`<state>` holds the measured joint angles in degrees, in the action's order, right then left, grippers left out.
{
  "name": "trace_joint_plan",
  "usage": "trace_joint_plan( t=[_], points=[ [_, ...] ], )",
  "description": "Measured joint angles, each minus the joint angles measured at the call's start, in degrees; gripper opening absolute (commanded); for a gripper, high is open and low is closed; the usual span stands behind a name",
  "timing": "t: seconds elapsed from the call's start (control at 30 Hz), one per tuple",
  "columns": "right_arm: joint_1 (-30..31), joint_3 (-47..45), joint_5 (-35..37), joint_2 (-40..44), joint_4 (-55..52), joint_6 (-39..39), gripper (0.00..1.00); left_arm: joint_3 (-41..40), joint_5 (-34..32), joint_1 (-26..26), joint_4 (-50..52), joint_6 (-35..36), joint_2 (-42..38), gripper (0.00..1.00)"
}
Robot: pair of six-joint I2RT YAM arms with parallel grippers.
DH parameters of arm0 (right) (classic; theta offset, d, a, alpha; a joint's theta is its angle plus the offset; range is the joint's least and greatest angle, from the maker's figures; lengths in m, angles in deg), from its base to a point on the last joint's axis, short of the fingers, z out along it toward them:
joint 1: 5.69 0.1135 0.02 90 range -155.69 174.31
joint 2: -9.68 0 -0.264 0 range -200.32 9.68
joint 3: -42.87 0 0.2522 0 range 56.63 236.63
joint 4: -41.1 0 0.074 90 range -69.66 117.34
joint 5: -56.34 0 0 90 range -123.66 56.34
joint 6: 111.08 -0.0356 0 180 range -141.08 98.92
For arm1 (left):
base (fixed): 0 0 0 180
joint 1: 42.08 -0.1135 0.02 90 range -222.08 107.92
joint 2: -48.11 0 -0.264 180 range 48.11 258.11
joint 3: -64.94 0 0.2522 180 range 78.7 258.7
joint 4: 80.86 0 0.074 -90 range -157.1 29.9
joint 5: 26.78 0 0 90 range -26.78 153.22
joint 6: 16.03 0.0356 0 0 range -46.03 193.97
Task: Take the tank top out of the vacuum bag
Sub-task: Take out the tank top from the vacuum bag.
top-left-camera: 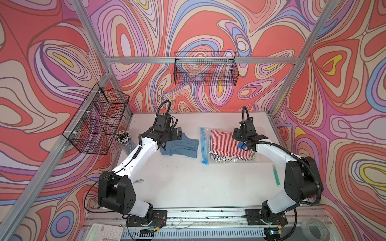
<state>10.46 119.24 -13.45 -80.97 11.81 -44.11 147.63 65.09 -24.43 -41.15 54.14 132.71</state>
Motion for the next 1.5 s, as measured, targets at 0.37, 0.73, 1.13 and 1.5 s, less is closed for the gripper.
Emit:
trace_joint_plan(
  t=[0.37,0.73,1.13,1.5],
  points=[
    [14.8,2.25,1.25,-0.07,-3.56,-5.53,0.98,-18.62,10.16,-0.02,-13.05,-8.68,-5.25,1.0],
    [25.0,5.79,2.69,-9.97,-4.35,-12.37,0.85,-30.88,17.73,-0.02,-25.68,-15.17,-8.57,1.0],
    [32.06,20.79,13.05,-24.46,-12.57,-13.49,0.79,-32.09,16.92,-0.02,-29.09,-15.85,-10.93,1.0],
    [31.65,21.53,18.99,-26.18,-15.02,-13.84,0.27,-32.68,13.68,-0.02,-29.16,-14.4,-12.17,1.0]
  ],
)
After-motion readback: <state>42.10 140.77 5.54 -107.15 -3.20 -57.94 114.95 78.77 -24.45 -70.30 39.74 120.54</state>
